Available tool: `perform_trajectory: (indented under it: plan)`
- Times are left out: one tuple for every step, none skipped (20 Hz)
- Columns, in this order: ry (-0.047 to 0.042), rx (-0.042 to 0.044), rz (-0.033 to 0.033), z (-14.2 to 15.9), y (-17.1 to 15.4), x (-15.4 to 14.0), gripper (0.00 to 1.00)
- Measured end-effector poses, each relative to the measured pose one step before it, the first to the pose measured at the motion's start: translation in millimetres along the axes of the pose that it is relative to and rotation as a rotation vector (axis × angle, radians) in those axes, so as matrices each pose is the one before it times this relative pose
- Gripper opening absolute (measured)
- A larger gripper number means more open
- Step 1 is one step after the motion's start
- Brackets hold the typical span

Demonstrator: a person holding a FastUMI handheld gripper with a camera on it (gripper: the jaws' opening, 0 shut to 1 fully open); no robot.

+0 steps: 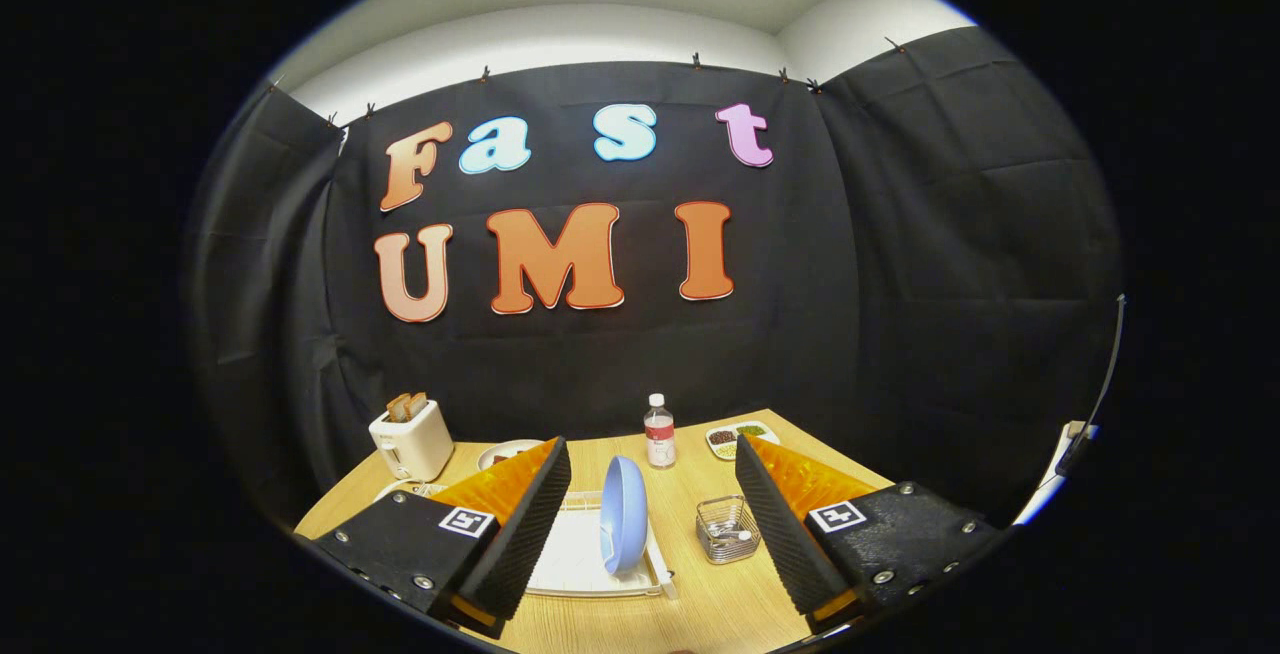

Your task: Take the plate from the dish rack, then take the spoon from the basket and place it into the plate.

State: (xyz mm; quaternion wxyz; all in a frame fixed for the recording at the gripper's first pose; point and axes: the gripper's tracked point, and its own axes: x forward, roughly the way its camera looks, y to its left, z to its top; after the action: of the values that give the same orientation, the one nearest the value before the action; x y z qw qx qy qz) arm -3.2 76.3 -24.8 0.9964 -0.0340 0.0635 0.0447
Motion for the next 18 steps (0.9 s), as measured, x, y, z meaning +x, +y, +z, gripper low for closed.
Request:
perform_trajectory:
  plan:
    - [0.00278, -0.00629, 0.00178, -0.14, 1.48, 2.11, 0.98]
    - [0.00634, -0.00561, 0.00441, -2.1, 3.2, 2.96, 0.98]
    - [0.00562, -0.00594, 0.00658, -0.49, 4.34, 3.51, 0.98]
    - [0.00704, -0.00558, 0.00427, -0.86, 3.1, 2.62, 0.98]
    - [0.0081, -0.00557, 0.0043, -0.96, 3.78, 3.94, 0.98]
    - [0.00821, -0.00769, 0.00432, -1.28, 4.2, 4.77, 0.98]
    - [0.01033, -0.01011, 0.00353, -1.4, 4.57, 6.07, 0.98]
    - [0.01342, -0.01445, 0.00597, -3.07, 4.08, 4.91, 0.98]
    - [0.01824, -0.01859, 0.00262, -2.61, 4.23, 7.52, 0.98]
    - [0.01579, -0.02081, 0.00244, -3.5, 4.39, 6.07, 0.98]
    - [0.01677, -0.02274, -0.00244, -3.64, 3.29, 6.23, 0.99]
    - [0.01201, -0.02361, -0.00263, -2.49, 1.96, 6.4, 0.99]
    - [0.01374, -0.02306, -0.0106, -3.22, 0.43, 5.79, 0.99]
    - [0.02491, -0.02186, -0.01137, -5.22, 0.26, 7.3, 0.98]
    - [0.02874, -0.01171, -0.00663, -6.41, 0.51, 5.39, 0.98]
    - [0.02537, -0.00679, -0.00157, -4.59, 2.34, 5.45, 0.98]
    - [0.01845, -0.01011, 0.0003, -3.49, 3.14, 6.07, 0.98]
    - [0.01712, -0.01788, -0.00584, -2.56, 1.44, 6.72, 0.98]
